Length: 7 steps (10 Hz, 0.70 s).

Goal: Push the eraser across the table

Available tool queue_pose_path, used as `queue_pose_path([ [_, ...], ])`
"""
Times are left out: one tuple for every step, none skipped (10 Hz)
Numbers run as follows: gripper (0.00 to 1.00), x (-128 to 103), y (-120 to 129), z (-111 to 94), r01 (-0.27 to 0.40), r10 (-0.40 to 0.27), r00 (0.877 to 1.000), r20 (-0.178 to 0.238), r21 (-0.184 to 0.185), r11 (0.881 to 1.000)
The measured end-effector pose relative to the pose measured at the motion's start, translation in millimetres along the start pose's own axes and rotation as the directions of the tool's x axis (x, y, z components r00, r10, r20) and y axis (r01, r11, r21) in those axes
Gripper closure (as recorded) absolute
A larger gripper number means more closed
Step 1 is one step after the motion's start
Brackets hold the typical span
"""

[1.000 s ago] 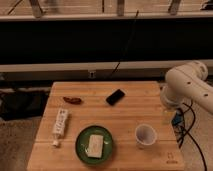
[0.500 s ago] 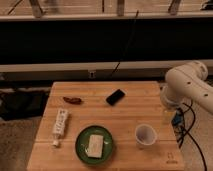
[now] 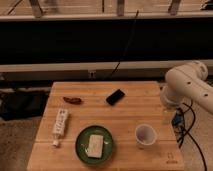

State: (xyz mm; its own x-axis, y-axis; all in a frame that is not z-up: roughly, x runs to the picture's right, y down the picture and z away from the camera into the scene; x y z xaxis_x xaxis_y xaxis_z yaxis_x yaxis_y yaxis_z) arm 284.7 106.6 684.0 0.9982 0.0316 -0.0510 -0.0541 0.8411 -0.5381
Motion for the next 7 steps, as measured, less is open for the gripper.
queue_pose_path([
  [0.2,0.0,0.0,0.0,0.0,0.0,1.0,0.0,0.0,1.0],
  [0.2,0.0,0.0,0.0,0.0,0.0,1.0,0.0,0.0,1.0],
  [0.2,0.0,-0.3,-0.1,0.0,0.0,1.0,0.0,0.0,1.0],
  [0.2,0.2,-3.2,0.9,0.004,-0.004,1.0,-0.006,0.006,1.0],
  [0.2,-2.6,-11.3,2.8,0.013,-0.013,1.0,-0.011,0.016,1.0],
  [0.2,-6.5,-25.6,6.4,0.023,-0.023,1.0,-0.015,0.027,0.999],
  [0.2,-10.2,-36.9,9.4,0.034,-0.033,0.999,-0.019,0.035,0.999],
])
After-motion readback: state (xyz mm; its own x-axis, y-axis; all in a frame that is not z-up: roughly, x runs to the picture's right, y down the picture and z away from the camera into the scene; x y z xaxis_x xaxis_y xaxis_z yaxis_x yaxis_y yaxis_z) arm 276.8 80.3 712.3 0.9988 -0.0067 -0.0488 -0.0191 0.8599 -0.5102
